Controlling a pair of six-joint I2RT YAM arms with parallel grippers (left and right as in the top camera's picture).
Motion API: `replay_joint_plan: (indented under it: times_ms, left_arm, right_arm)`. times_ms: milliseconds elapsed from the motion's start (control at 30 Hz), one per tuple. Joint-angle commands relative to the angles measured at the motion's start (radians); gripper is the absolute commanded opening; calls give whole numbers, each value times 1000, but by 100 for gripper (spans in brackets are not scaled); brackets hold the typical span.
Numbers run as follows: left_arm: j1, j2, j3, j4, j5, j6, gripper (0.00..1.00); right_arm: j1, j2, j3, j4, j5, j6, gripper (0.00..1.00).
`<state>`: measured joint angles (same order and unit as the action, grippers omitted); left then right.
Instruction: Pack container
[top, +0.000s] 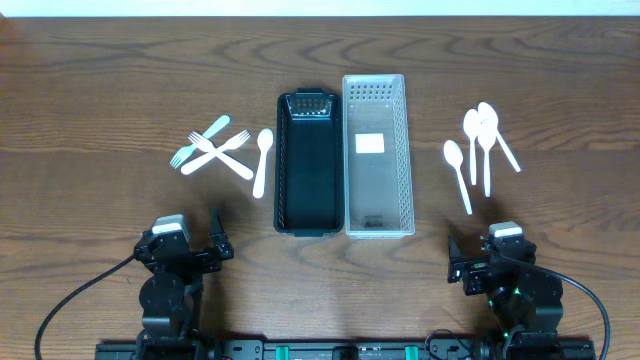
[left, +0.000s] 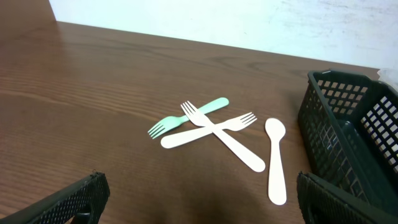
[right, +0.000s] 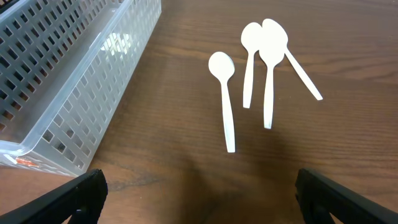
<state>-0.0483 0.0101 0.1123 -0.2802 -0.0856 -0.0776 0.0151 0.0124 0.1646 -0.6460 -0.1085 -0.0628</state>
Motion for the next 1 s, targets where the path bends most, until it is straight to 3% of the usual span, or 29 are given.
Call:
replay_joint_plan:
  times_ms: [0,567,833,967]
  left_arm:
    - [4,-5,-25,-2,-5,2,98]
    - [4,-2,-25,-3,-5,3,98]
    - [4,61,38,-3,85,-42,98]
    - [4,186,154,-11,80,-51,98]
  right_arm:
    - [-8,-7,-8,0,0,6,99]
    - [-8,-7,-8,2,-2,7,99]
    - [-8,6,23,42,-114,178,99]
    - [-8,109,111,67,-113,246,99]
